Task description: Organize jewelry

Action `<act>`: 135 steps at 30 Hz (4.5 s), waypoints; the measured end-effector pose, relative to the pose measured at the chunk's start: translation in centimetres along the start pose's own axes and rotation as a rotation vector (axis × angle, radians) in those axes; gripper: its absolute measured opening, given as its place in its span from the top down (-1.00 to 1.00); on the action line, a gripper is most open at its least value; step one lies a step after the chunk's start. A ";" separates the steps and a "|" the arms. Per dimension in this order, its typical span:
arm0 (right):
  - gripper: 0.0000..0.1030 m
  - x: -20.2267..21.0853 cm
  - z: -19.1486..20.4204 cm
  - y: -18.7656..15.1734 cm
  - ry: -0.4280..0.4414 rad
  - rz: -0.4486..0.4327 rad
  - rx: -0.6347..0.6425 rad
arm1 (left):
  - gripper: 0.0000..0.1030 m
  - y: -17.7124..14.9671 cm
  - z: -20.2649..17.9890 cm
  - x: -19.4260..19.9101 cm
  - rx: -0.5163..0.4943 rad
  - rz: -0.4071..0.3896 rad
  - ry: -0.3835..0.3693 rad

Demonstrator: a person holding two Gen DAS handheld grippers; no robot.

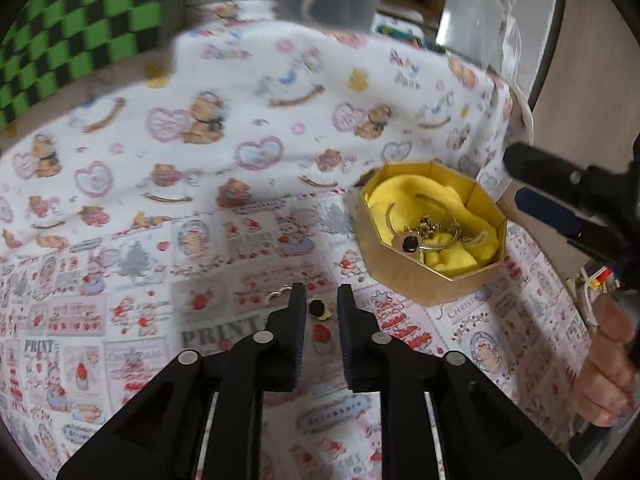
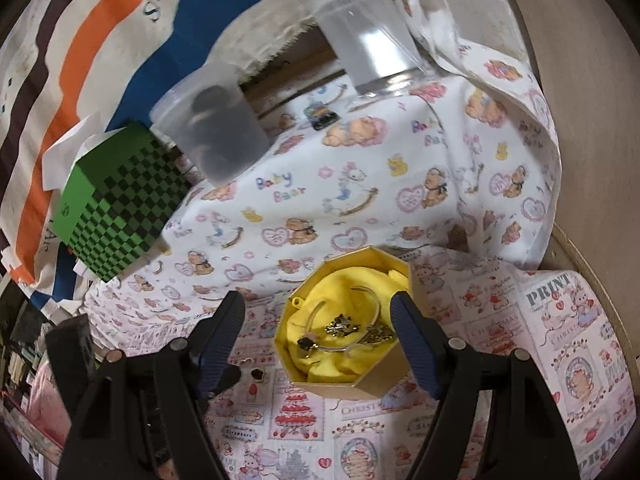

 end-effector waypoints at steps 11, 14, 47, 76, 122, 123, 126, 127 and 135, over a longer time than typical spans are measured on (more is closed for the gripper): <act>-0.42 0.3 0.1 0.1 0.022 0.006 -0.014 | 0.61 0.3 -0.3 -2.6 0.013 0.052 0.088; -0.42 0.2 0.1 0.0 0.010 0.005 -0.009 | 0.82 0.3 -0.4 -2.1 0.004 0.045 0.073; 0.36 -10.9 9.7 -6.1 0.009 0.306 0.350 | 0.83 -3.2 12.4 4.5 0.264 -0.131 0.193; 0.77 -13.4 10.5 -8.4 -0.021 0.405 0.456 | 0.82 -3.0 12.7 5.5 0.289 -0.147 0.186; 0.77 2.3 0.6 1.9 0.173 0.046 0.093 | 0.83 5.0 -1.5 8.9 0.143 -0.238 -0.083; 0.77 1.9 -0.1 2.1 0.167 0.051 0.073 | 0.83 5.4 -2.1 7.9 0.149 -0.216 -0.108; 0.77 1.0 -2.0 2.4 0.180 0.074 -0.002 | 0.83 5.8 -3.5 5.1 0.149 -0.162 -0.139; 0.77 0.7 -2.6 2.5 0.187 0.081 -0.028 | 0.82 5.8 -3.9 4.5 0.141 -0.146 -0.140; 0.76 -0.7 -4.0 2.3 0.182 0.114 -0.069 | 0.83 5.0 -4.4 0.9 0.145 -0.071 -0.166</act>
Point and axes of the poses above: each gripper's, at about its wrist camera, not at the fingertips, and x roughly against the way its jaws point, z to its left, y to its top, the point moved 1 cm from there along -x, roughly the way its jaws point, and after that the axes turned 8 degrees about y, right-handed, at the moved point
